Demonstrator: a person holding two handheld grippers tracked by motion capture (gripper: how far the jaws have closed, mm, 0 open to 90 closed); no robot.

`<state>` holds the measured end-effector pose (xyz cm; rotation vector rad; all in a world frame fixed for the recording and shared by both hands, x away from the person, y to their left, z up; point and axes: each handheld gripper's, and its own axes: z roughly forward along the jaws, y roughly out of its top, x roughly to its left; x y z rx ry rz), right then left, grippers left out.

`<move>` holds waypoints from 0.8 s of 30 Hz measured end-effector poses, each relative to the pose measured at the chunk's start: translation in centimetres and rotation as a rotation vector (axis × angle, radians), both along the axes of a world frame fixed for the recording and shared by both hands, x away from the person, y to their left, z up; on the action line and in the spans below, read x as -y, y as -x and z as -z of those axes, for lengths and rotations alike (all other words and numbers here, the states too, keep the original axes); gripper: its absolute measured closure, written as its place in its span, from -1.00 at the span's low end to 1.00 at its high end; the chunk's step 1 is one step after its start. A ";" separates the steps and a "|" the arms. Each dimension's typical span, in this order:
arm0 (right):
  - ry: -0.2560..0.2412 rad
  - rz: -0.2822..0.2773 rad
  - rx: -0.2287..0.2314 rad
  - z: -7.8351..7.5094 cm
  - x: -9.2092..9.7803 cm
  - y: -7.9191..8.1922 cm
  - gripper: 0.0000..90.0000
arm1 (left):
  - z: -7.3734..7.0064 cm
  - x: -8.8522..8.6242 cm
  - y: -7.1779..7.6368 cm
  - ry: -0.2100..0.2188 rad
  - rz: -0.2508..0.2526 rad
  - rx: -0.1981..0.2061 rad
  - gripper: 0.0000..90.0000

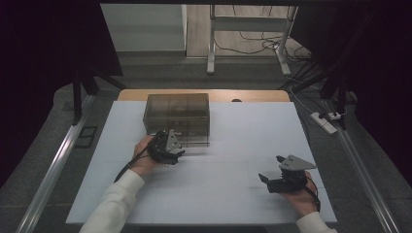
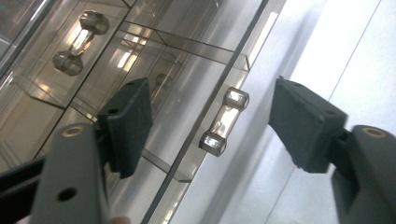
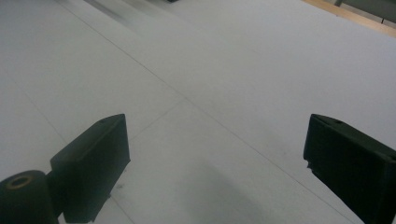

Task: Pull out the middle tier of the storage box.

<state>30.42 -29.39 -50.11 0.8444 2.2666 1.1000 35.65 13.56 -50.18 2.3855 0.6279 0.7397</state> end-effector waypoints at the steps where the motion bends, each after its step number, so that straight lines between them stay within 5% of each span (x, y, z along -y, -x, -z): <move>1: 0.000 0.000 0.000 0.0 0.0 0.0 -0.85 | -0.2 -0.2 0.0 0.012 -0.004 -0.005 -0.38; 9: -0.009 -0.004 -0.002 0.0 0.0 0.0 -0.85 | -1.2 -2.2 1.4 0.113 -0.053 -0.032 -0.46; 24: -0.026 -0.030 -0.008 -0.1 -0.4 -0.4 -0.85 | -2.0 -3.7 3.2 0.192 -0.082 -0.061 -0.45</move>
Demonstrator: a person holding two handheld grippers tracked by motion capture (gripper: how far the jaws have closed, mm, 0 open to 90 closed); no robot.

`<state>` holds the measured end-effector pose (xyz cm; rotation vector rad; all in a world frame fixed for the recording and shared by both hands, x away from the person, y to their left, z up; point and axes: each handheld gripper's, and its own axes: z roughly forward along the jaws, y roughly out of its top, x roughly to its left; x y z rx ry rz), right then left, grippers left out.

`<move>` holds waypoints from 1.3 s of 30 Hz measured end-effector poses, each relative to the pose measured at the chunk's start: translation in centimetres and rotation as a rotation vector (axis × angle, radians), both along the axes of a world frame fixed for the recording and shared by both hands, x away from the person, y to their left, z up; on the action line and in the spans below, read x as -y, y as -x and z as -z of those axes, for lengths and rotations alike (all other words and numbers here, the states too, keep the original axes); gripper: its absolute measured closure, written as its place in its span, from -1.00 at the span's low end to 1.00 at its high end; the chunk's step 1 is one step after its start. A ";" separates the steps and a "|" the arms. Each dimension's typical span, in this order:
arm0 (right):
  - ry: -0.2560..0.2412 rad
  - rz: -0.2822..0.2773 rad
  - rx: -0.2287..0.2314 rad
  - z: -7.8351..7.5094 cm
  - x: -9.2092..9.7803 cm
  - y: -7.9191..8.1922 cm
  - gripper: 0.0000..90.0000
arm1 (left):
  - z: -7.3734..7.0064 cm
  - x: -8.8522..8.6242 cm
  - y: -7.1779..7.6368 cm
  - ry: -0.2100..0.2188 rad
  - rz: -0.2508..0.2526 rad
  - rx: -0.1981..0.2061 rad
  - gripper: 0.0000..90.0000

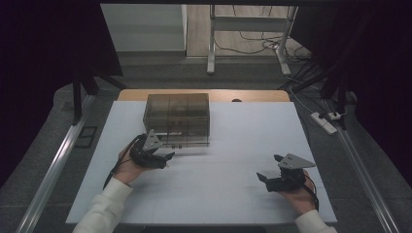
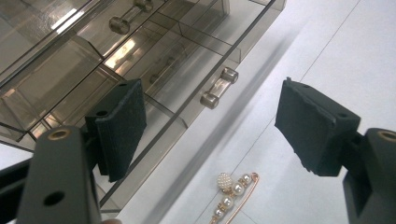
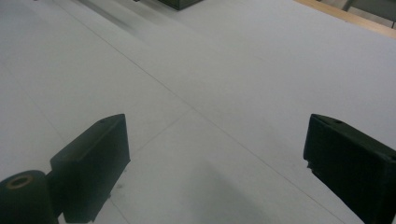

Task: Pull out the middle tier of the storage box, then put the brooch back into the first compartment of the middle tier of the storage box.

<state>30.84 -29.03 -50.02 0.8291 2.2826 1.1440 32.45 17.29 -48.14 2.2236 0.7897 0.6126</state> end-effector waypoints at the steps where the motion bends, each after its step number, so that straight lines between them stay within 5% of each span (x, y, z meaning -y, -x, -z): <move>1: -0.003 -0.004 0.004 0.0 -0.1 0.0 -0.85 | 0.0 0.0 0.0 0.003 0.001 -0.002 -0.45; 13: -0.030 -0.021 -0.001 -0.2 -0.2 0.0 -0.85 | -0.3 -0.1 0.3 0.017 -0.005 -0.061 -0.43; 26: -0.029 -0.023 0.001 -0.3 -0.2 0.3 -0.85 | -0.8 -0.5 2.2 0.063 0.017 -0.098 -0.45; 39: -0.013 -0.031 -0.001 -0.1 -0.3 0.3 -0.85 | -0.6 -1.3 1.8 0.048 0.044 -0.162 -0.45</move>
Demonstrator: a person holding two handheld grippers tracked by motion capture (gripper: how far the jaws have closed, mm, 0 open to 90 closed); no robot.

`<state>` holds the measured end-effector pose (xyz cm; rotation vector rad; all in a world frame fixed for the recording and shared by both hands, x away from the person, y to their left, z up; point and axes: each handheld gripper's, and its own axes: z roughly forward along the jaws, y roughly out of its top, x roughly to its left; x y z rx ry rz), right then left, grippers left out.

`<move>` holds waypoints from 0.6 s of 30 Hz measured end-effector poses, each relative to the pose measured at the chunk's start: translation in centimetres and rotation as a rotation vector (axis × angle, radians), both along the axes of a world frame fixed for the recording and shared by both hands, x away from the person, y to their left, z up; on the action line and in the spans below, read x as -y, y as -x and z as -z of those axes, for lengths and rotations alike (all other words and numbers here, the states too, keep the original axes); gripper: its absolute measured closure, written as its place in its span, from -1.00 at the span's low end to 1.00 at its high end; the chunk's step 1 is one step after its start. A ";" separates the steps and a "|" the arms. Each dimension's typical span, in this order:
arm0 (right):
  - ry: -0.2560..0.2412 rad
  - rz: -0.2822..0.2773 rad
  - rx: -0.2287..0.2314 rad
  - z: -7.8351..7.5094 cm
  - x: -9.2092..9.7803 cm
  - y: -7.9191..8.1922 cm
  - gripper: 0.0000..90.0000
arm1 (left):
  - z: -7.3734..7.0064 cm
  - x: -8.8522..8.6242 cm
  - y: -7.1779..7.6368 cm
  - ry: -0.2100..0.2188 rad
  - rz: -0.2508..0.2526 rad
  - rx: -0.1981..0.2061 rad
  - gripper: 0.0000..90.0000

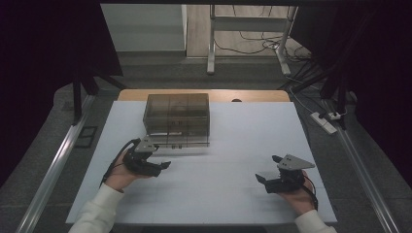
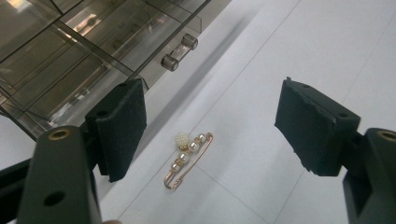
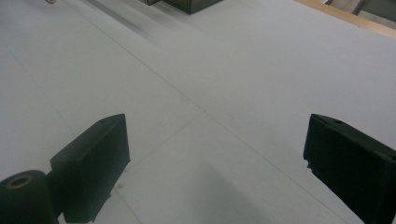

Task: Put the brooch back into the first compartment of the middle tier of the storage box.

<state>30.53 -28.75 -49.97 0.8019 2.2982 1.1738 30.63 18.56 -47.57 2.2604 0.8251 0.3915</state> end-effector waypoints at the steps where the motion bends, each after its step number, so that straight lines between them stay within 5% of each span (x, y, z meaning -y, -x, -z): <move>1: 0.000 0.000 0.000 0.0 0.0 0.0 -0.85 | 0.0 0.0 0.0 0.000 0.000 0.000 -0.45; 16: 0.013 0.001 -0.003 0.2 -0.1 0.0 -0.85 | 0.2 -0.2 -0.5 -0.037 0.036 -0.023 -0.45; 18: 0.012 -0.003 -0.005 0.2 -0.1 0.0 -0.85 | 0.4 0.2 -0.6 -0.071 0.044 -0.021 -0.44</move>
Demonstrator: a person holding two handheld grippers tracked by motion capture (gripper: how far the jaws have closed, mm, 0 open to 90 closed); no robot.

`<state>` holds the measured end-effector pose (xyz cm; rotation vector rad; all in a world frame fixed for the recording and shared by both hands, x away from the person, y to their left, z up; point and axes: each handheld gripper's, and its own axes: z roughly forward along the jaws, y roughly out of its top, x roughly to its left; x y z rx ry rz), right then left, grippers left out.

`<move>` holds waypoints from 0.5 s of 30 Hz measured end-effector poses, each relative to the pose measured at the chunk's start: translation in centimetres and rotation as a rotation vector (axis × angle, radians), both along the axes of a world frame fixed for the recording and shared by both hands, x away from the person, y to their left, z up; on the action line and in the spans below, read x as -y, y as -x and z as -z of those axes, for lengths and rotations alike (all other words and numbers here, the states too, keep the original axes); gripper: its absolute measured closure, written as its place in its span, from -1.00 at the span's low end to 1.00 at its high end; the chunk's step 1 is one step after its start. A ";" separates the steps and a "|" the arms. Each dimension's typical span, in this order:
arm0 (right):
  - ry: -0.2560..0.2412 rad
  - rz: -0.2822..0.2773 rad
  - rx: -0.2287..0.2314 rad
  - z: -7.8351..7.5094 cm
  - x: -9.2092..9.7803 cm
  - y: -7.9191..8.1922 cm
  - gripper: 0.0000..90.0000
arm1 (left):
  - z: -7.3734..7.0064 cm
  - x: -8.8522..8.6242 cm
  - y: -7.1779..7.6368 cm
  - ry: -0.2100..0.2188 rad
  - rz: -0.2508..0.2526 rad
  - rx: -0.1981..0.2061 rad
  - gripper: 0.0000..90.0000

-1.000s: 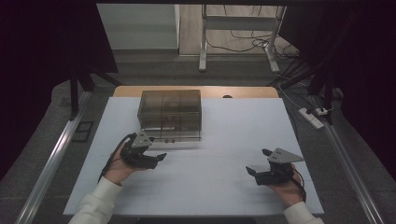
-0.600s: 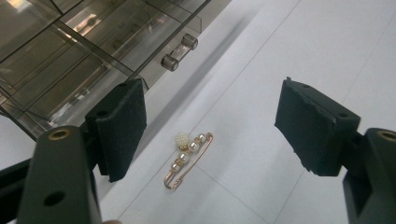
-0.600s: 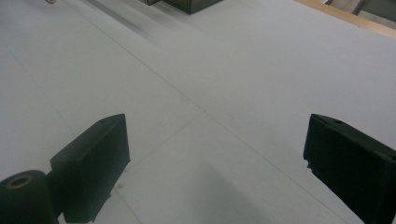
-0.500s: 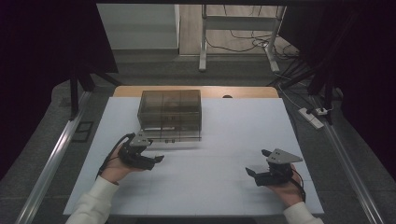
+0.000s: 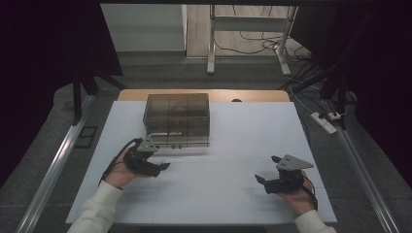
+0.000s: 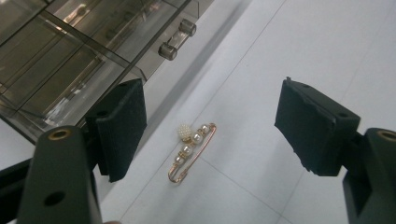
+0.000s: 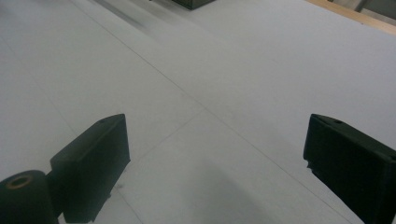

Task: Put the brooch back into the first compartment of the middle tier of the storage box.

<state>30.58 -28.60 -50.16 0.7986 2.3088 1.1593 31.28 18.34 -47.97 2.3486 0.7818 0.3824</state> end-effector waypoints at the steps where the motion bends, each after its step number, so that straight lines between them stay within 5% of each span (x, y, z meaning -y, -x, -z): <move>1: 0.000 0.000 0.000 0.0 0.0 0.0 -0.85 | 0.0 0.0 0.0 0.000 0.000 0.000 -0.44; 15: -0.002 0.000 0.004 0.0 0.0 0.0 -0.85 | 0.8 0.2 -0.5 -0.087 -0.008 -0.008 -0.43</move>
